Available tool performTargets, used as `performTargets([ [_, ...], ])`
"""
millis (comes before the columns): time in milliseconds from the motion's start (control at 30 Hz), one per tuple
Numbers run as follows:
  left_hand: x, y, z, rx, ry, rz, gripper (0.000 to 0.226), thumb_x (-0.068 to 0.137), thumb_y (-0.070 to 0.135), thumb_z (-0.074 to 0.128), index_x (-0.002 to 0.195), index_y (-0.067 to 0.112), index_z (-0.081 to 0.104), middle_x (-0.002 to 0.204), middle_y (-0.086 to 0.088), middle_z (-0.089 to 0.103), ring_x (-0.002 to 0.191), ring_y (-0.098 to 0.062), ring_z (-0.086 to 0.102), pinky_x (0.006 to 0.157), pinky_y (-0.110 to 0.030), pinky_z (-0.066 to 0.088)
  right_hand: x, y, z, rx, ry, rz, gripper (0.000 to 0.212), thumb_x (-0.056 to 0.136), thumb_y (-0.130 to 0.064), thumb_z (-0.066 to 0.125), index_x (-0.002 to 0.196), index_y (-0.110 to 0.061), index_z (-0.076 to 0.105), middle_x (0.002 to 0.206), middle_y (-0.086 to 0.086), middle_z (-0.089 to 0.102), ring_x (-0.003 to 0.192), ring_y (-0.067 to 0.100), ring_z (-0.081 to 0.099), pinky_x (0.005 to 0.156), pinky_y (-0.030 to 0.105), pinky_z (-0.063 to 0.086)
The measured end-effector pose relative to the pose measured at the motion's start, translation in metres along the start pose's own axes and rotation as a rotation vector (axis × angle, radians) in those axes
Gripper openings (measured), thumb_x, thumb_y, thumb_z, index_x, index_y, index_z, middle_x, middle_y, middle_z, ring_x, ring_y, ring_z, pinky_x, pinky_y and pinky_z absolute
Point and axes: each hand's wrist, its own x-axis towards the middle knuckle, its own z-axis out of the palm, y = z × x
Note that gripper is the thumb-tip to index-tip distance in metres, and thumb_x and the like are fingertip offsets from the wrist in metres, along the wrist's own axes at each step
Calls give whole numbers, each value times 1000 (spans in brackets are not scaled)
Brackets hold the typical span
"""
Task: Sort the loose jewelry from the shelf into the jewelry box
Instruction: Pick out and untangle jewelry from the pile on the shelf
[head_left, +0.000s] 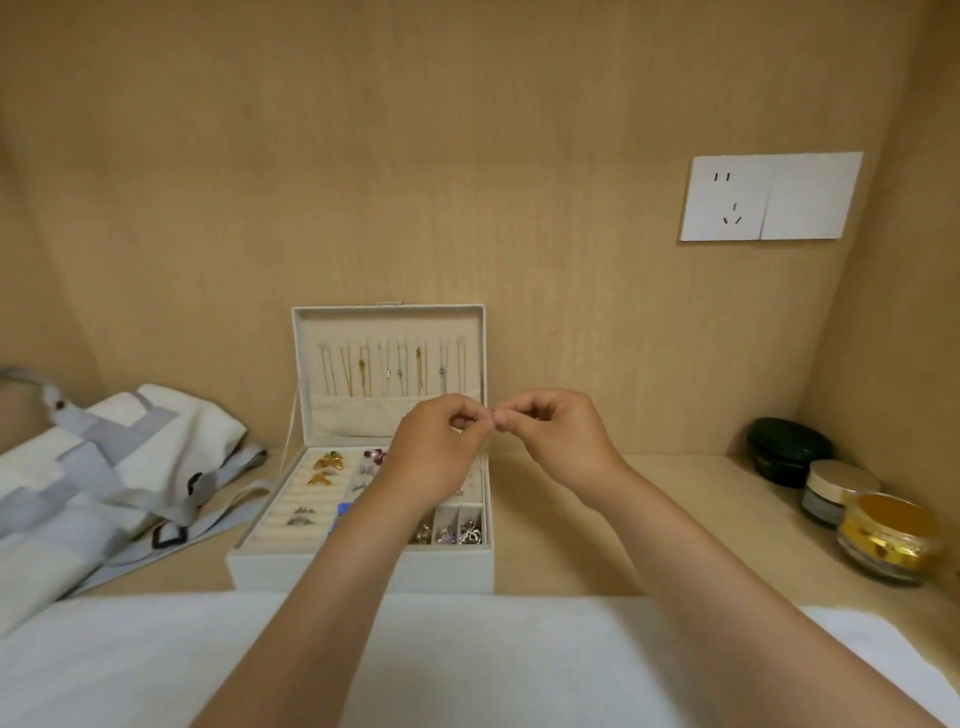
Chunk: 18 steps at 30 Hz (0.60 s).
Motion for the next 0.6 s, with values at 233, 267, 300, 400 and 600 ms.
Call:
performTargets([
  [233,-14,-24,-33,-74,107,-99,15,83,21,79,92,27,68,89,4,70,78,-11,69,65,-19,55,-11,19,18,-374,-147,-76,8,82,-20,78,76,-25,77,76,-10,71,61,-4,55,64,14,42],
  [267,-16,-27,-34,-123,110,-113,17,80,18,81,90,26,70,88,3,72,81,-12,70,70,-22,57,-13,21,17,-448,-178,-115,5,82,-22,78,79,-25,77,79,-11,70,69,-4,58,67,13,41],
  [300,-19,-30,-35,-178,98,-126,18,78,14,82,89,23,72,88,2,74,83,-13,71,73,-25,59,-14,23,16,-502,-204,-150,3,82,-24,78,81,-26,77,82,-12,69,76,-3,59,71,15,42],
  [400,-24,-34,-35,-281,42,-134,21,78,1,80,90,18,74,88,0,76,87,-17,72,75,-25,60,-15,25,14,-573,-247,-195,2,82,-26,78,83,-28,77,85,-15,67,85,2,61,80,25,48],
  [600,-24,-36,-40,-459,-10,-174,21,88,-4,68,99,12,73,91,-5,78,79,-18,72,73,-24,60,-13,19,16,-700,-264,-273,3,77,-34,76,78,-32,73,84,-16,65,83,2,63,79,37,54],
])
